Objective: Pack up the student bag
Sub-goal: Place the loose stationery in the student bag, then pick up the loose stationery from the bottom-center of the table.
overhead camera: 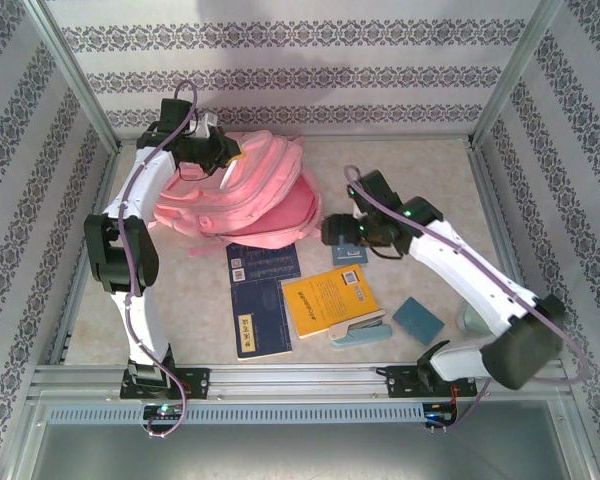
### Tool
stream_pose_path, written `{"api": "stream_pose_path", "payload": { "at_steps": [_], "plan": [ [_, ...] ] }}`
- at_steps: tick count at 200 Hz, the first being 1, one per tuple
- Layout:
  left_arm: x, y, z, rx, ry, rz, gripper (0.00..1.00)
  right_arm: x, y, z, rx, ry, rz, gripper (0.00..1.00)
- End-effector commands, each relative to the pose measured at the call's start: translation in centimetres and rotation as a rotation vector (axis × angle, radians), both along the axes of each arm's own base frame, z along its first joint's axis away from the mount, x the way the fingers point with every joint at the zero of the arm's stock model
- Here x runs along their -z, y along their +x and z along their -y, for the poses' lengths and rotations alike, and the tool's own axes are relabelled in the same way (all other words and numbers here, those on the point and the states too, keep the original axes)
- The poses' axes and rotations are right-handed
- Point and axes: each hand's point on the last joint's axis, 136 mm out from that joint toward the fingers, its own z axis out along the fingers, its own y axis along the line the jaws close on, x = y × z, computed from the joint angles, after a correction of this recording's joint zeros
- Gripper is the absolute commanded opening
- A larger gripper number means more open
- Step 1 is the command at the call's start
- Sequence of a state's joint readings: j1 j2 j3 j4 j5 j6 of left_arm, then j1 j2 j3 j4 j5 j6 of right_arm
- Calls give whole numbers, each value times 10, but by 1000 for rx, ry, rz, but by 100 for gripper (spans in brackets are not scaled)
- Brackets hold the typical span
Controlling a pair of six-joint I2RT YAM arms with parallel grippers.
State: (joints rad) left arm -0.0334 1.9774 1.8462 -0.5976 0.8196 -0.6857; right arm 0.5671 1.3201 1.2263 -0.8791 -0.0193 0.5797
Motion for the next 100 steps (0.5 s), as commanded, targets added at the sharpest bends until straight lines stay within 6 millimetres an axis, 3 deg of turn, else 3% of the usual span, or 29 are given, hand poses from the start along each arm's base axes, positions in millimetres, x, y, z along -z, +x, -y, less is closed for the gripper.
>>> {"api": "stream_pose_path", "payload": {
  "at_steps": [1, 23, 40, 72, 100],
  "plan": [
    [-37, 5, -8, -48, 28, 127, 0, 44, -72, 47, 264, -42, -311, 88],
    [-35, 3, -9, -44, 42, 125, 0, 63, -108, 48, 426, 23, -437, 82],
    [-35, 4, -8, -43, 37, 126, 0, 75, -124, 46, 538, 61, -529, 75],
    [-36, 3, -9, -39, 46, 124, 0, 89, -136, 48, 737, 90, -555, 59],
    [-37, 0, -10, -39, 54, 131, 0, 103, -135, 46, 850, 144, -532, 55]
  ]
}}
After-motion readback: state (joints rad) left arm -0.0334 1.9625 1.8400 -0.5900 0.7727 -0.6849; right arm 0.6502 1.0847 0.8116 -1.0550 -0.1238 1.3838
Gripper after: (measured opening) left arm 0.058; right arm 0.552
